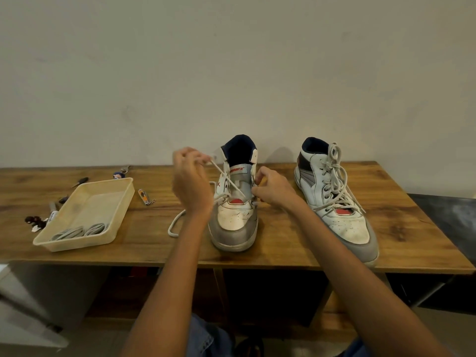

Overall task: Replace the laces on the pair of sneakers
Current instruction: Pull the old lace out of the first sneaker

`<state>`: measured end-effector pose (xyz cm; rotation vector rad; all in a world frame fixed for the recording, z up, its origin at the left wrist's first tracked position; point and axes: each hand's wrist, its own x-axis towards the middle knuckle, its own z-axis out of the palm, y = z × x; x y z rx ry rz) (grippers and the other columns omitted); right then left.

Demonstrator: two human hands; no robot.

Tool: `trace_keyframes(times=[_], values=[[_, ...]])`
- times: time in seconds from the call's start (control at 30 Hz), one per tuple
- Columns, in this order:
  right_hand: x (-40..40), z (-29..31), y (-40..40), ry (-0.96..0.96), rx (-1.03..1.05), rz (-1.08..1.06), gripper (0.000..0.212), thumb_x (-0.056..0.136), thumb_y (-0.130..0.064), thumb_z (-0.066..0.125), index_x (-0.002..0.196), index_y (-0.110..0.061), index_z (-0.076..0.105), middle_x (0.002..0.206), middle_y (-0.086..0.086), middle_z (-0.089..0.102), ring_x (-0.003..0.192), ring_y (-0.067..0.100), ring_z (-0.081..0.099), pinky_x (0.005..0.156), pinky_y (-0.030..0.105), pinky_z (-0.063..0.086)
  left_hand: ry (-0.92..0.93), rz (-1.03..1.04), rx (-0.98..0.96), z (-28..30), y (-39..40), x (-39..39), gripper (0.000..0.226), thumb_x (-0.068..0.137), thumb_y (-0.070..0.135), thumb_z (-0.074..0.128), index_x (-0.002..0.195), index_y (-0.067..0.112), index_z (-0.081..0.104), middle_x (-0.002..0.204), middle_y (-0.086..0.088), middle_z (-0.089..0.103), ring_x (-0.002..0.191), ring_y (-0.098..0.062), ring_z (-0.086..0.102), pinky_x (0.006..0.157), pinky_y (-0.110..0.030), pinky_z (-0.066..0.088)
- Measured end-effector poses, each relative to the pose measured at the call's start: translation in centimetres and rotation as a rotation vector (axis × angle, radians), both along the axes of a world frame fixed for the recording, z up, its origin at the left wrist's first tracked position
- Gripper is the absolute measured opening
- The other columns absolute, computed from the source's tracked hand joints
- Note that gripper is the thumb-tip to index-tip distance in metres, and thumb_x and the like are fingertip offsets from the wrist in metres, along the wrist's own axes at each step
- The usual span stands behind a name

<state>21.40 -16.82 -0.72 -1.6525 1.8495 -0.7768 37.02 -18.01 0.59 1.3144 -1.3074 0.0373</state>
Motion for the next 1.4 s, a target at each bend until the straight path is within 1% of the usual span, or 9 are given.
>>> trace_keyframes(times=[0.23,0.33,0.47,0.57,0.67,0.87,1.07,1.2,1.4], values=[[2.8,-0.4,0.4,-0.092,0.003,-0.015,0.018,0.08,-0.018,0.06,0.078,-0.023,0.043,0.093,0.003,0.059,0.089,0.025,0.062,0.081,0.046,0.055,0.602,0.035,0.133,1.2,-0.3,1.2,0.03,0.098,0.019,0.046,0.107,-0.005,0.061,0.102,-0.016,0.064,0.083,-0.02,0.059,0.061,-0.011,0.041],[2.7,-0.5,0.4,-0.043,-0.021,-0.033,0.016,0.083,-0.023,0.06,0.083,-0.023,0.045,0.09,0.0,0.058,0.083,0.02,0.059,0.073,0.036,0.052,0.521,-0.133,0.244,0.7,-0.4,1.1,0.027,0.1,0.023,0.04,0.109,0.002,0.054,0.087,-0.004,0.061,0.075,-0.022,0.062,0.064,-0.032,0.05],[1.5,-0.5,0.6,0.015,-0.088,-0.078,0.014,0.085,-0.026,0.058,0.094,-0.02,0.05,0.084,-0.005,0.053,0.077,0.014,0.05,0.062,0.027,0.039,0.404,-0.409,0.439,-0.1,-0.1,0.4,0.021,0.101,0.023,0.035,0.107,0.008,0.048,0.075,0.002,0.053,0.055,-0.008,0.048,0.043,-0.015,0.04],[0.6,-0.3,0.5,0.018,-0.091,-0.11,0.011,0.087,-0.025,0.057,0.095,-0.022,0.05,0.089,-0.004,0.054,0.083,0.016,0.052,0.066,0.03,0.04,0.017,-0.48,0.474,-1.1,-0.1,-0.2,0.027,0.1,0.029,0.037,0.104,0.01,0.055,0.078,0.002,0.054,0.063,-0.009,0.049,0.057,-0.029,0.044],[-0.1,0.2,0.4,0.085,-0.087,-0.069,0.01,0.087,-0.022,0.055,0.095,-0.022,0.049,0.094,-0.002,0.055,0.086,0.019,0.052,0.068,0.03,0.039,-0.326,-0.366,0.403,-2.0,0.2,-1.7,0.026,0.099,0.032,0.04,0.093,0.013,0.056,0.068,0.009,0.05,0.055,-0.005,0.042,0.049,-0.023,0.034],[-0.8,0.0,0.6,0.19,-0.125,-0.073,0.015,0.091,-0.023,0.052,0.105,-0.018,0.053,0.1,0.003,0.061,0.088,0.022,0.052,0.07,0.03,0.039,0.695,-0.053,0.059,2.2,-2.1,4.0,0.038,0.102,0.017,0.033,0.065,0.017,0.043,0.063,0.005,0.046,0.055,-0.005,0.045,0.048,-0.013,0.036],[-0.1,1.4,0.4,0.247,-0.169,-0.026,0.051,0.084,-0.024,0.065,0.13,-0.016,0.044,0.118,0.007,0.06,0.104,0.024,0.057,0.086,0.039,0.05,0.654,-0.346,0.349,1.2,0.6,1.7,0.033,0.103,0.031,0.028,0.078,0.021,0.046,0.068,0.004,0.047,0.051,-0.006,0.041,0.039,-0.012,0.035],[2.6,4.4,1.8,-0.333,-0.199,0.331,0.082,0.074,0.008,0.064,0.144,-0.018,0.03,0.12,0.003,0.049,0.102,0.017,0.056,0.08,0.028,0.053,0.668,-0.754,0.53,2.5,1.6,-2.1,0.022,0.101,0.013,0.032,0.096,0.015,0.054,0.082,0.0,0.057,0.07,-0.011,0.056,0.055,-0.02,0.049],[1.8,4.8,2.1,-0.813,-0.155,0.139,0.031,0.084,0.011,0.051,0.093,-0.014,0.067,0.087,0.011,0.067,0.077,0.022,0.065,0.068,0.035,0.056,0.445,-0.985,0.642,3.2,2.5,-2.3,0.023,0.098,0.016,0.044,0.111,0.012,0.063,0.103,-0.005,0.067,0.095,-0.016,0.064,0.08,-0.033,0.056]])
